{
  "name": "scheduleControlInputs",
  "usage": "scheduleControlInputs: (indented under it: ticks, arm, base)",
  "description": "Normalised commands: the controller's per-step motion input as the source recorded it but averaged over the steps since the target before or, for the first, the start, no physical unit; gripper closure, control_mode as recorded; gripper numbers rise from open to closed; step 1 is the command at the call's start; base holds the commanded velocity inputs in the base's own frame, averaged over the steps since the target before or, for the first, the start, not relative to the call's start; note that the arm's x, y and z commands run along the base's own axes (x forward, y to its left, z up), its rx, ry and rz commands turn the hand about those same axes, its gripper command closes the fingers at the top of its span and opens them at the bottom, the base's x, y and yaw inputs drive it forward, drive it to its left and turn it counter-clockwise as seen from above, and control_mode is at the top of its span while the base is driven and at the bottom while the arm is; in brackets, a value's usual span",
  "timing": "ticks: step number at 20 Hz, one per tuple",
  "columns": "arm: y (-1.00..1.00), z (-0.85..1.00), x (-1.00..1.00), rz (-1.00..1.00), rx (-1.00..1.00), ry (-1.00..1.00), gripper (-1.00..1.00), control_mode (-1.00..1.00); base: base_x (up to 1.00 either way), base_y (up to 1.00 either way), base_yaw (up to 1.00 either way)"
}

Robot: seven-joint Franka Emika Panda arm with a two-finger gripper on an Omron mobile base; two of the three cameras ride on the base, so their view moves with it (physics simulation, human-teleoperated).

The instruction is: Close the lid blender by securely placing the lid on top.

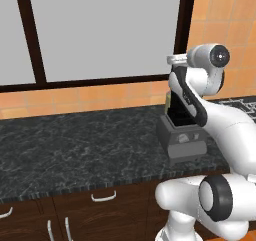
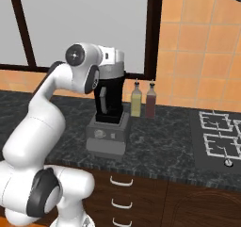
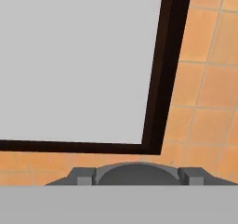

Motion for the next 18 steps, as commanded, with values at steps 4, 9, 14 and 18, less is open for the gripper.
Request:
scheduleControlInputs:
  ticks: [4,9,14,18]
  arm:
    - [0.00,0.00,0.00,0.10,0.00,-0.13,1.00,-1.00]
    - [0.00,0.10,0.11,0.02,0.00,0.00,1.00,-1.00]
    - [-0.02,0.12,0.05,0.00,0.00,0.06,1.00,-1.00]
    - [0.00,-0.04,-0.19,0.02,0.02,0.00,1.00,-1.00]
  base:
    - [0.00,0.00,0.00]
    - [0.00,0.00,0.00]
    - [0.00,0.00,0.00]
    - [0.00,0.00,0.00]
